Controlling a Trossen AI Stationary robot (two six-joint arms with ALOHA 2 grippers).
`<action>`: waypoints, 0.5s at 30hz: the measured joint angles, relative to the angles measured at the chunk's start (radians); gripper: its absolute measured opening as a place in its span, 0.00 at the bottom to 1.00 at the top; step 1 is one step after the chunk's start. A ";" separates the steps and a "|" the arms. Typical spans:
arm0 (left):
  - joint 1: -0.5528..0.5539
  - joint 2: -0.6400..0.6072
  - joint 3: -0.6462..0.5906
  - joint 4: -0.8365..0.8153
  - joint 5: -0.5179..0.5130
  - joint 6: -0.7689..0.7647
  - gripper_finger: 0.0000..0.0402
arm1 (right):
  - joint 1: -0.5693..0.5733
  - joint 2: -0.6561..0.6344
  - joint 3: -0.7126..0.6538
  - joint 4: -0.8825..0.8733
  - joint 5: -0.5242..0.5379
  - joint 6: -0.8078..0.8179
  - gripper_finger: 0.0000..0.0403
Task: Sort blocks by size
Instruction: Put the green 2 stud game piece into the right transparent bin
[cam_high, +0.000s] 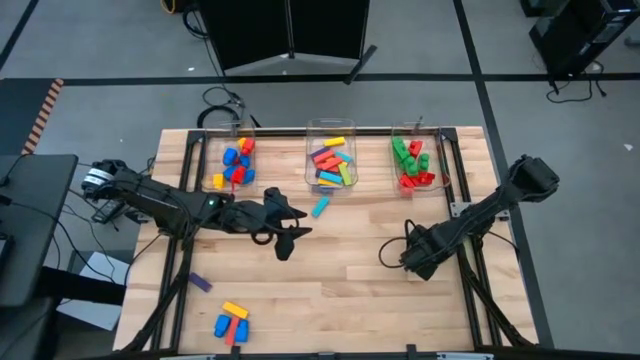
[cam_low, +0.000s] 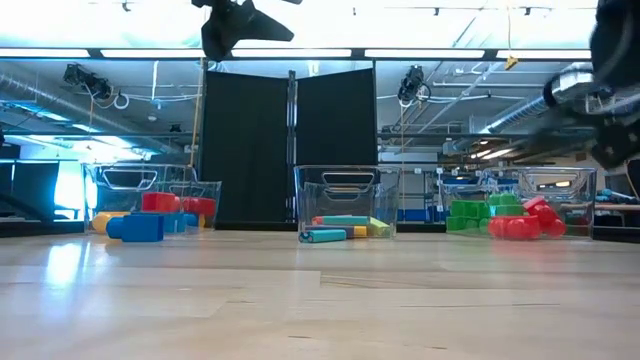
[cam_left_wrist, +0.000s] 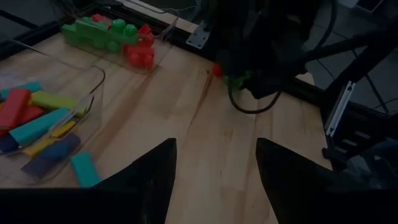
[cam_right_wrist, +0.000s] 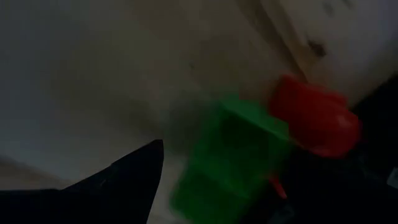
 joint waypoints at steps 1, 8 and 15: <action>0.000 0.000 0.000 -0.001 0.000 0.000 0.57 | 0.000 0.008 -0.018 0.021 -0.010 0.003 0.78; 0.000 0.000 0.000 0.012 0.001 -0.001 0.57 | 0.014 -0.009 -0.067 0.127 -0.028 0.029 0.75; 0.000 0.000 0.000 0.018 0.000 0.005 0.57 | 0.013 -0.040 -0.060 0.170 -0.010 0.012 0.66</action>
